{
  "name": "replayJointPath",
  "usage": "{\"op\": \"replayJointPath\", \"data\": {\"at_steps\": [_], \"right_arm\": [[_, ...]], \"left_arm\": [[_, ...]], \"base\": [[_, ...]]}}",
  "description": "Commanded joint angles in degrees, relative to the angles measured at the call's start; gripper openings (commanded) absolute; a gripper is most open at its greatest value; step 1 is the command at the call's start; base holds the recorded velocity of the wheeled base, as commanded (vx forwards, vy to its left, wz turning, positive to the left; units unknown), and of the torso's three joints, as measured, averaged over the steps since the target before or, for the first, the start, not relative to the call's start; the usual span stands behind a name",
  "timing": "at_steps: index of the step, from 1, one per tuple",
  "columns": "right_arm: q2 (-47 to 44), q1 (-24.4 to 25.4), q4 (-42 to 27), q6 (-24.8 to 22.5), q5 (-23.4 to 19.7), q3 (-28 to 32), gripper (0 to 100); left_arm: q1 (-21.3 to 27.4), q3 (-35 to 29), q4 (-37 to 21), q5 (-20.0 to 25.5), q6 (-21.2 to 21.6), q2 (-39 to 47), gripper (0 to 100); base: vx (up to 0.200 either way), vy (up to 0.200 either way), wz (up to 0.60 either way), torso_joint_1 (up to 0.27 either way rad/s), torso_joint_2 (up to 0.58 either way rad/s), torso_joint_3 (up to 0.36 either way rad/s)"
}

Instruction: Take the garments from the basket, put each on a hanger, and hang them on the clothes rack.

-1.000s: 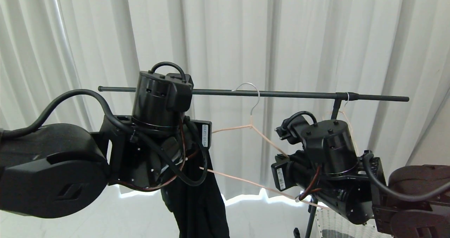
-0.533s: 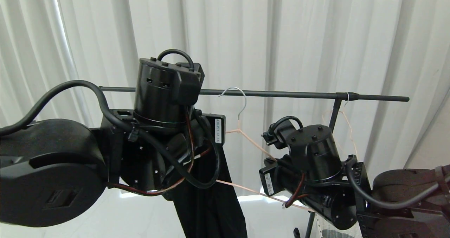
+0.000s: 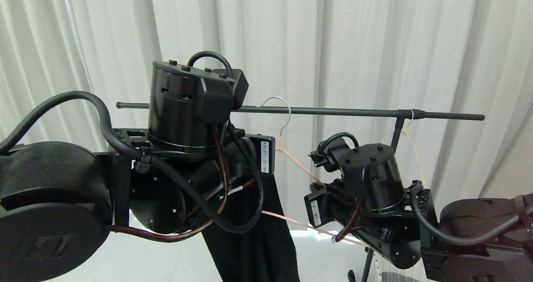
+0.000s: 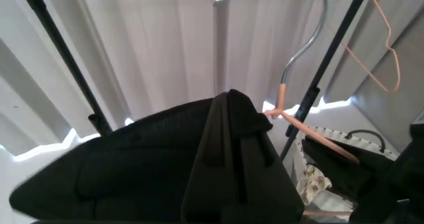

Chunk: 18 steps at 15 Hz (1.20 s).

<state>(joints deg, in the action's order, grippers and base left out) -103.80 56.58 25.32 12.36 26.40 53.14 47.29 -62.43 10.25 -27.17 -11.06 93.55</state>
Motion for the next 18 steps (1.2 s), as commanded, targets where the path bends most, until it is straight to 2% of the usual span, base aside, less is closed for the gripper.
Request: {"op": "replayJointPath", "data": {"at_steps": [1,2,5,9,15,18], "right_arm": [[1.0,0.8,0.4,0.0,0.0,-0.2,0],[1.1,1.1,0.5,0.0,0.0,-0.2,0],[1.1,1.0,0.5,0.0,0.1,-0.2,0],[4.2,-1.5,0.8,-0.1,0.1,-0.2,0],[6.2,-3.2,5.1,-0.3,0.3,-0.2,0],[7.0,-4.2,8.8,-0.8,0.3,-1.5,0]], "left_arm": [[0.0,-0.4,0.0,0.3,0.0,0.0,0],[0.3,-0.6,0.0,1.3,0.0,-0.3,100],[1.1,-0.3,0.0,2.2,0.1,-0.9,100],[0.5,0.7,0.2,1.2,4.3,-3.7,100],[2.6,2.0,0.2,1.3,5.8,-5.8,100],[3.8,6.4,0.3,1.3,6.0,-7.8,100]], "base": [[0.000,0.000,0.00,0.000,0.00,0.000],[0.000,0.000,0.00,0.000,0.00,0.000],[0.000,0.000,0.00,0.000,0.00,0.000],[0.000,0.000,0.00,0.000,0.00,0.000],[0.000,0.000,0.00,0.000,0.00,0.000],[0.000,0.000,0.00,0.000,0.00,0.000]]}}
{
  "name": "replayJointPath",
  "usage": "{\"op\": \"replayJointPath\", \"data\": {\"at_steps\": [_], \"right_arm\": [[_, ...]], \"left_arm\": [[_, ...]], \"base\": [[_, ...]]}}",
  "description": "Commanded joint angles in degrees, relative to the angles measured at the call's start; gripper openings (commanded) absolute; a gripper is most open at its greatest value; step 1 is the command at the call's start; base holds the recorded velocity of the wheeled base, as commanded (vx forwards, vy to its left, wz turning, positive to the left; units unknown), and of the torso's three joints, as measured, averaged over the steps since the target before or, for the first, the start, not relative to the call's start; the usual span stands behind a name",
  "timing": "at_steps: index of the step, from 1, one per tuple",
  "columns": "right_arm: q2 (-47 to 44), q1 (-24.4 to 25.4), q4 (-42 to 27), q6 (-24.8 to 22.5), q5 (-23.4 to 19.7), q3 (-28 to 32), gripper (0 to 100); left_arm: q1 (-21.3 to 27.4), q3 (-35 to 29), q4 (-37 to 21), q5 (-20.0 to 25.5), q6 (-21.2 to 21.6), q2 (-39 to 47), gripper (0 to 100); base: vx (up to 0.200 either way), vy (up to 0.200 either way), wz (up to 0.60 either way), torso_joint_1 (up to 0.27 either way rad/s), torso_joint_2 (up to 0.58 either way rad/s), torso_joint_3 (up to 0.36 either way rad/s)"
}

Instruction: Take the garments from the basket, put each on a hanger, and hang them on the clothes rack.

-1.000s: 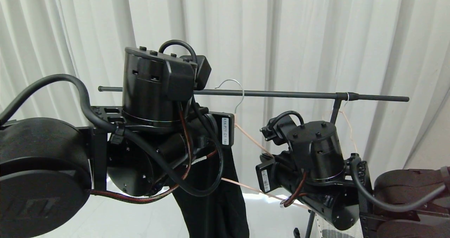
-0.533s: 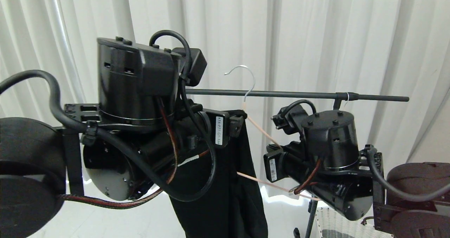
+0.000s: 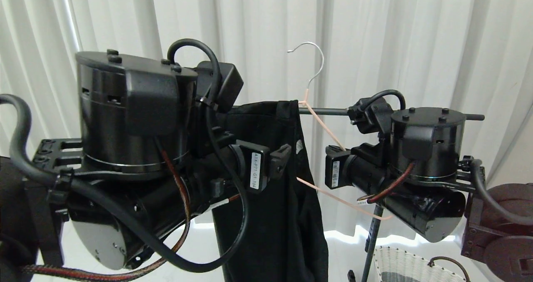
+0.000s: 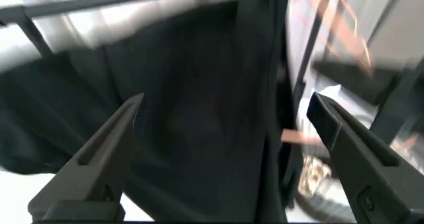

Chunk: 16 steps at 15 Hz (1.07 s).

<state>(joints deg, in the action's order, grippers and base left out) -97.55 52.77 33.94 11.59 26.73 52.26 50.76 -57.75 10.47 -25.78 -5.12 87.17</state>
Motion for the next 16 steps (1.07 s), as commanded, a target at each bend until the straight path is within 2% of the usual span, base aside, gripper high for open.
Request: {"op": "replayJointPath", "data": {"at_steps": [1,2,3,5,7,8,10,11,12,14,16], "right_arm": [[1.7,-1.0,2.0,-1.0,0.0,-2.9,0],[2.7,-1.4,4.6,-2.2,-0.1,-5.6,0],[3.9,-1.5,7.2,-3.4,-0.4,-8.8,0],[6.1,-1.5,11.6,-4.7,-1.5,-14.6,0],[8.3,-1.4,14.4,-6.6,-4.0,-20.0,0],[9.3,-1.3,15.2,-7.4,-4.8,-22.0,0],[12.2,-0.6,15.8,-9.3,-8.3,-25.6,0],[12.8,-0.6,15.8,-9.9,-9.1,-26.2,0],[14.2,-0.4,15.9,-11.6,-10.3,-27.6,0],[15.4,1.5,15.9,-11.8,-10.4,-28.5,0],[15.7,3.1,16.0,-12.0,-10.5,-29.5,0]], "left_arm": [[0.3,4.7,0.1,0.1,1.0,-3.8,100],[0.1,7.5,0.4,0.8,2.9,-6.8,100],[-0.8,10.2,1.3,3.5,5.2,-10.5,100],[-4.9,14.3,1.7,13.0,11.5,-17.0,100],[-11.7,16.4,1.7,24.1,17.6,-19.4,100],[-13.2,16.4,1.7,27.6,18.7,-19.3,100],[-13.2,16.5,2.3,33.4,18.8,-19.0,100],[-13.2,16.7,2.3,35.0,18.8,-19.0,100],[-12.2,17.2,2.3,40.5,18.9,-18.8,100],[-11.5,17.5,2.3,45.3,18.9,-17.6,100],[-9.4,17.4,2.3,46.2,18.9,-15.8,100]], "base": [[0.000,0.000,0.00,0.000,0.00,0.000],[0.000,0.000,0.00,0.000,0.00,0.000],[0.000,0.000,0.00,0.000,0.00,0.000],[0.000,0.000,0.00,0.000,0.00,0.000],[0.000,0.000,0.00,0.000,0.00,0.000],[0.000,0.000,0.00,0.000,0.00,0.000],[0.000,0.000,0.00,0.000,0.00,0.000],[0.000,0.000,0.00,0.000,0.00,0.000],[0.000,0.000,0.00,0.000,0.00,0.000],[0.000,0.000,0.00,0.000,0.00,0.000],[0.000,0.000,0.00,0.000,0.00,0.000]]}}
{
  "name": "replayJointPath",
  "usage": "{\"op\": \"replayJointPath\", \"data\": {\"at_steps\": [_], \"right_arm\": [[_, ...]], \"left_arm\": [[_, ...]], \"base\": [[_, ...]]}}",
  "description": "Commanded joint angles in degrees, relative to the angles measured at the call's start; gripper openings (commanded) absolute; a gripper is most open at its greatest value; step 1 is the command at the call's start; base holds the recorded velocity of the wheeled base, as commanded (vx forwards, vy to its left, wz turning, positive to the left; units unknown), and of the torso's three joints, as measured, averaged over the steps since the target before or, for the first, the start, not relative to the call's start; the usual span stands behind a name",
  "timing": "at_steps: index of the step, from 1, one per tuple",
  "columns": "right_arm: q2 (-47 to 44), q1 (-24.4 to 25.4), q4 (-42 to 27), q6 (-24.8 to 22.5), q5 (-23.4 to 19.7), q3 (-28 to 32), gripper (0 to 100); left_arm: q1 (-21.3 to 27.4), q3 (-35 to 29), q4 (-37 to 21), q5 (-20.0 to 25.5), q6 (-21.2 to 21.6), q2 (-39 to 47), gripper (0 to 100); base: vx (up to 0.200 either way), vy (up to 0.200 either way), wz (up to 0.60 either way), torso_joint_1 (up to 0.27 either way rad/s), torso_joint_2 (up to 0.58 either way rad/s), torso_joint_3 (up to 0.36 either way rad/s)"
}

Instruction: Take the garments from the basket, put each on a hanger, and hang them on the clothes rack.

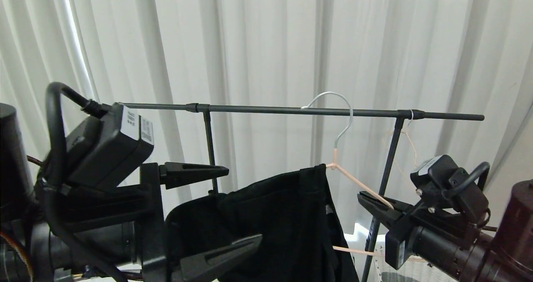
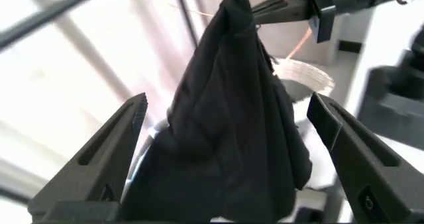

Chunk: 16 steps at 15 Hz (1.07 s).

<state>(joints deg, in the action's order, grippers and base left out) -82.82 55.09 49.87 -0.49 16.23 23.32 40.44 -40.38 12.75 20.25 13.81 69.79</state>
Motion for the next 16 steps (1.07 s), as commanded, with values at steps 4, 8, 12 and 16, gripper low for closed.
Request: {"op": "replayJointPath", "data": {"at_steps": [4,8,12,16], "right_arm": [[1.0,4.3,1.5,-1.8,0.0,-2.2,0],[1.9,5.3,1.5,-2.6,0.0,-2.5,0],[2.4,6.2,1.5,-2.8,0.0,-2.5,0],[2.5,6.3,1.5,-2.9,0.0,-2.6,0]], "left_arm": [[2.5,-1.0,1.6,0.1,-0.1,8.6,100],[2.5,1.5,1.6,0.4,-0.1,9.3,100],[2.5,1.6,1.6,0.3,0.0,9.8,0],[2.5,1.5,1.6,0.2,-0.1,9.9,0]], "base": [[0.000,0.000,0.00,0.000,0.00,0.000],[0.000,0.000,0.00,0.000,0.00,0.000],[0.000,0.000,0.00,0.000,0.00,0.000],[0.000,0.000,0.00,0.000,0.00,0.000]]}}
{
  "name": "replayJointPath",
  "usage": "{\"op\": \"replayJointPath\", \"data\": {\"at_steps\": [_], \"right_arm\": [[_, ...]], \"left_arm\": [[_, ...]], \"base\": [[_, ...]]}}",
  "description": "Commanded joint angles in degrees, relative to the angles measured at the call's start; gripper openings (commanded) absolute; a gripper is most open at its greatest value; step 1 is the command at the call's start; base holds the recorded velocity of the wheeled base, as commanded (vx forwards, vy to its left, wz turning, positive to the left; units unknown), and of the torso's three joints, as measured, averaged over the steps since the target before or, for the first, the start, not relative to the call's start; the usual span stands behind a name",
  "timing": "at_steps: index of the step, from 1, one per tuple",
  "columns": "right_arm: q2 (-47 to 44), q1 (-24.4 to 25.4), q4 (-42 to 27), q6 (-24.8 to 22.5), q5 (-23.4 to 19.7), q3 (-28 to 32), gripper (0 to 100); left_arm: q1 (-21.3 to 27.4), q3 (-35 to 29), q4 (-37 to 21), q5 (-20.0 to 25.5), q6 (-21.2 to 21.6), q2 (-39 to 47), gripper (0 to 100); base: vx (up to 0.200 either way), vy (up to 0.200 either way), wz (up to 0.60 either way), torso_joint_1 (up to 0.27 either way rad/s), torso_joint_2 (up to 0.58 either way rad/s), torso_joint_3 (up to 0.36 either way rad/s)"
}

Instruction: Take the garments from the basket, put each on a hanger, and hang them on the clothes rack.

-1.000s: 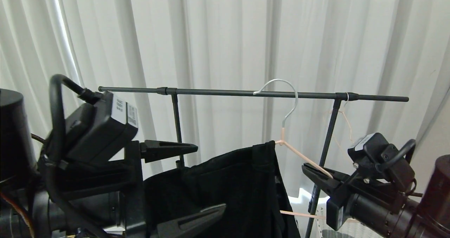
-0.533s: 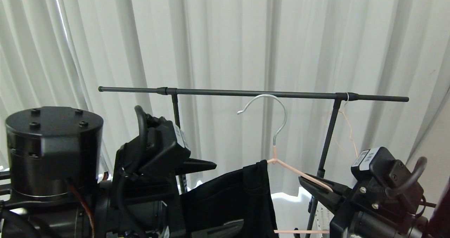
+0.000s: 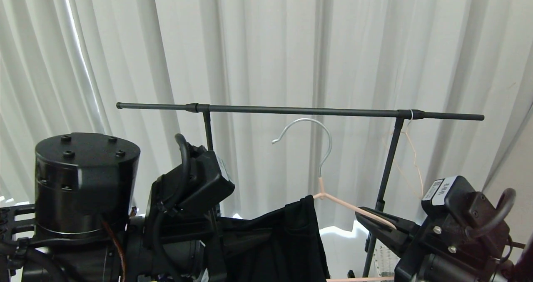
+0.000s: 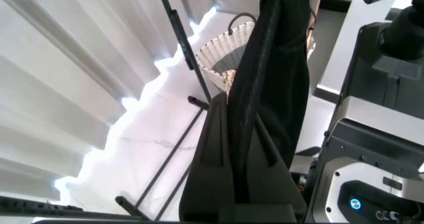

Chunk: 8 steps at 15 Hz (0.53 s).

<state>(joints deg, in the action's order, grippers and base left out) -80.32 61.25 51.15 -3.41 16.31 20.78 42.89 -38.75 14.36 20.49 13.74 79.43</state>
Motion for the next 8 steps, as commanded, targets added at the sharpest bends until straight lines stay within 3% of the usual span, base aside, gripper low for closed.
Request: {"op": "replayJointPath", "data": {"at_steps": [1,2,5,8], "right_arm": [[-0.1,0.1,0.2,-0.5,-0.1,0.0,0],[-0.2,0.1,0.2,-1.1,-0.2,-0.1,100],[-0.3,0.1,0.1,-1.4,-0.5,-0.2,100],[-0.1,-0.2,0.1,-1.4,-0.5,-0.1,100]], "left_arm": [[-0.3,-0.2,0.0,-0.1,0.0,0.4,0],[-0.4,-0.1,0.0,-0.2,0.1,0.4,0],[-1.3,0.0,0.1,-0.6,0.1,0.4,0],[-2.1,1.0,0.1,-5.6,0.1,0.4,0]], "base": [[0.000,0.000,0.00,0.000,0.00,0.000],[0.000,0.000,0.00,0.000,0.00,0.000],[0.000,0.000,0.00,0.000,0.00,0.000],[0.000,0.000,0.00,0.000,0.00,0.000]]}}
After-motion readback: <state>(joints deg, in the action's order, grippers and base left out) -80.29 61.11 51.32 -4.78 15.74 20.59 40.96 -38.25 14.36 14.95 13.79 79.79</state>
